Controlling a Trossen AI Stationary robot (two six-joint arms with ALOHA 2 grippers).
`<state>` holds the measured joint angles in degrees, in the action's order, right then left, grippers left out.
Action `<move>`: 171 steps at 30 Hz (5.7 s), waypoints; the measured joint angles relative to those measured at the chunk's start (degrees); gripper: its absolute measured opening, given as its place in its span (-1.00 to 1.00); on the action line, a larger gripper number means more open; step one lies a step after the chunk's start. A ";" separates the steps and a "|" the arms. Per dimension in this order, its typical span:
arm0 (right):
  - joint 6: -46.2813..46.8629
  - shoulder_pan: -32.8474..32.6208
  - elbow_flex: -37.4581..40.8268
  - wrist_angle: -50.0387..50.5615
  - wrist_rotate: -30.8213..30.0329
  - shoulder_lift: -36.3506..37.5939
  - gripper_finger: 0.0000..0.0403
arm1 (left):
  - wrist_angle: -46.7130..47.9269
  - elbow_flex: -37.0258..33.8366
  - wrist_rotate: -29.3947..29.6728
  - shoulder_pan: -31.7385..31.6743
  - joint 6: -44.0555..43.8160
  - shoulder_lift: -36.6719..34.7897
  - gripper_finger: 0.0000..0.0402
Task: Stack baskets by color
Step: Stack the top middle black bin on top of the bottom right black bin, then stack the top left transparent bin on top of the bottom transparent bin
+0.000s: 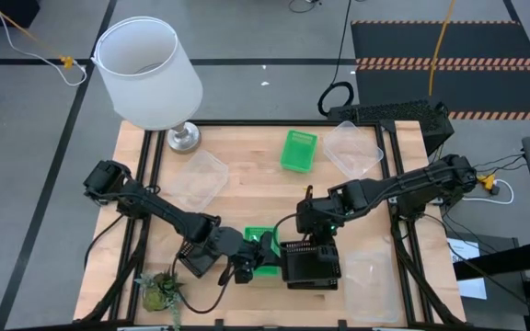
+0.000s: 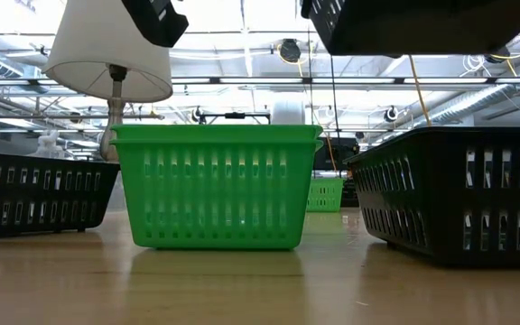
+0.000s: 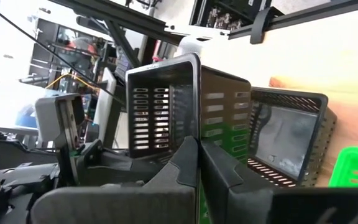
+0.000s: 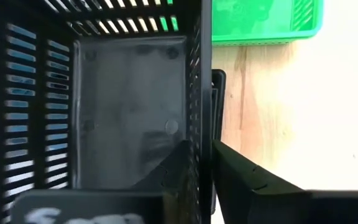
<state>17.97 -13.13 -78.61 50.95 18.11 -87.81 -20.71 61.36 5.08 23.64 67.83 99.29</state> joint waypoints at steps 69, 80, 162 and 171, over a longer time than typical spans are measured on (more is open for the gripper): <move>5.05 -6.32 12.71 -10.55 -3.35 -0.02 -0.96 | 7.26 0.04 30.88 9.84 -43.95 -0.76 -0.24; 6.33 -6.29 16.80 -15.72 -3.28 -0.02 -0.96 | 7.30 0.02 30.82 9.81 -44.19 -0.76 -0.24; -5.23 -9.28 15.61 -8.02 -33.02 16.04 -0.49 | 67.56 -3.17 23.45 -25.45 -107.02 -12.22 -0.11; -6.87 -9.01 15.61 -9.15 -33.34 16.04 -0.49 | 67.56 -3.17 24.51 -25.91 -109.18 -12.24 0.28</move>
<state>11.10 -22.13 -63.00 41.80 -15.22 -71.77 46.85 58.19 29.59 -2.27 -41.34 87.05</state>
